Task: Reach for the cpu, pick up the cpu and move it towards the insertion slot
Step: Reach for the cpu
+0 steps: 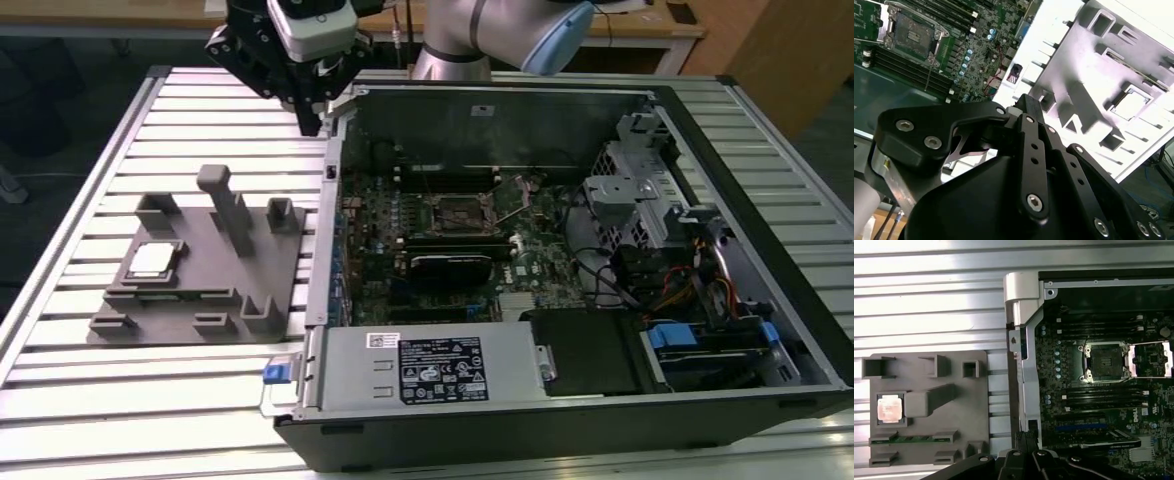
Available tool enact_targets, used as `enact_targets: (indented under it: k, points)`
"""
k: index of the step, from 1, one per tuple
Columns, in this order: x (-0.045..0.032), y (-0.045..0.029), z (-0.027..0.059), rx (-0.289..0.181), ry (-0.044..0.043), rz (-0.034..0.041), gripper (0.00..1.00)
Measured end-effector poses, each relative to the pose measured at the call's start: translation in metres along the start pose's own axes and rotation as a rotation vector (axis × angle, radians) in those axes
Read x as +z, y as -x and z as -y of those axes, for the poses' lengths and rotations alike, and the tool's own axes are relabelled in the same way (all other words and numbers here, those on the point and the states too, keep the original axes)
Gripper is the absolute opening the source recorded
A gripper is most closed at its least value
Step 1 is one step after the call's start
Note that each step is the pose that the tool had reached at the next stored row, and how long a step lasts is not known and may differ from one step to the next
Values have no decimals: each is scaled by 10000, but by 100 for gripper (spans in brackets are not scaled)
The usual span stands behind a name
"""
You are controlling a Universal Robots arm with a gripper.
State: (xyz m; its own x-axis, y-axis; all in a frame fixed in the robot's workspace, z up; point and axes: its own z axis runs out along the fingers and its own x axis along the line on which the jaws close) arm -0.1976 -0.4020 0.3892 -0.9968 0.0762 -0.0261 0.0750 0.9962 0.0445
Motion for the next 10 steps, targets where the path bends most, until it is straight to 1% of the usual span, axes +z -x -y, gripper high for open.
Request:
enact_targets:
  k: [10]
  points:
    - [38, -59, 12, 0, 1, 0, 11]
